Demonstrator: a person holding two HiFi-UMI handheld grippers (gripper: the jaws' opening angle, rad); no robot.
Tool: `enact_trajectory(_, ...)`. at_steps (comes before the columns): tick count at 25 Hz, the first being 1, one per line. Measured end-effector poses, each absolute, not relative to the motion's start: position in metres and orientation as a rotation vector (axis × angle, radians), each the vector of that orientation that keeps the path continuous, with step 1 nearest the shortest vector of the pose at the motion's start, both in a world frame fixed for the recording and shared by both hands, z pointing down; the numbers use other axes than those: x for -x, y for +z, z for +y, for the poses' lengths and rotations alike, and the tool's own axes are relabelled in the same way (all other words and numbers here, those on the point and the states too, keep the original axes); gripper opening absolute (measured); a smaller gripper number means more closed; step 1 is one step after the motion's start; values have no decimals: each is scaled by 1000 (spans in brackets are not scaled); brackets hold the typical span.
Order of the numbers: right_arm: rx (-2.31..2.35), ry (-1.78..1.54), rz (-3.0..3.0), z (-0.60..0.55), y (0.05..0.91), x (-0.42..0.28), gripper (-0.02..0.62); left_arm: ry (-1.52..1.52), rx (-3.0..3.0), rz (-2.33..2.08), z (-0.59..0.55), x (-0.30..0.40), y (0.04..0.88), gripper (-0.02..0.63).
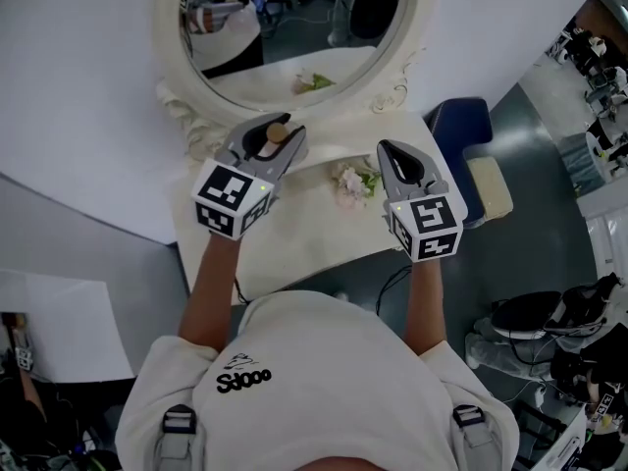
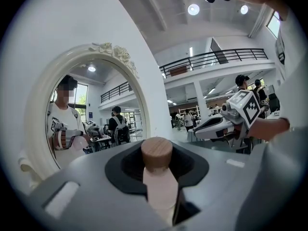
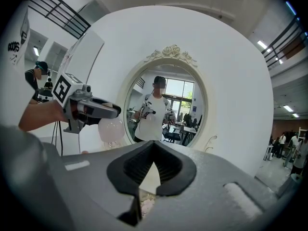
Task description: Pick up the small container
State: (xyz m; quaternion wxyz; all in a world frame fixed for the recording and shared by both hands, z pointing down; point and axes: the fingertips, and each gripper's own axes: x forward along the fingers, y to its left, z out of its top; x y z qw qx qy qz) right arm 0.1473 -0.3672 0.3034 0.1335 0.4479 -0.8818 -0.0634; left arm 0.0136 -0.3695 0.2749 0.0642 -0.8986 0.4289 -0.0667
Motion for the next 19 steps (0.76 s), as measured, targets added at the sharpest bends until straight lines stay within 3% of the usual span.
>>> enact_trajectory(19,-1297,-152,-2553,-359,308,-147,2,-233,2752,1305,-363,-10,286,130)
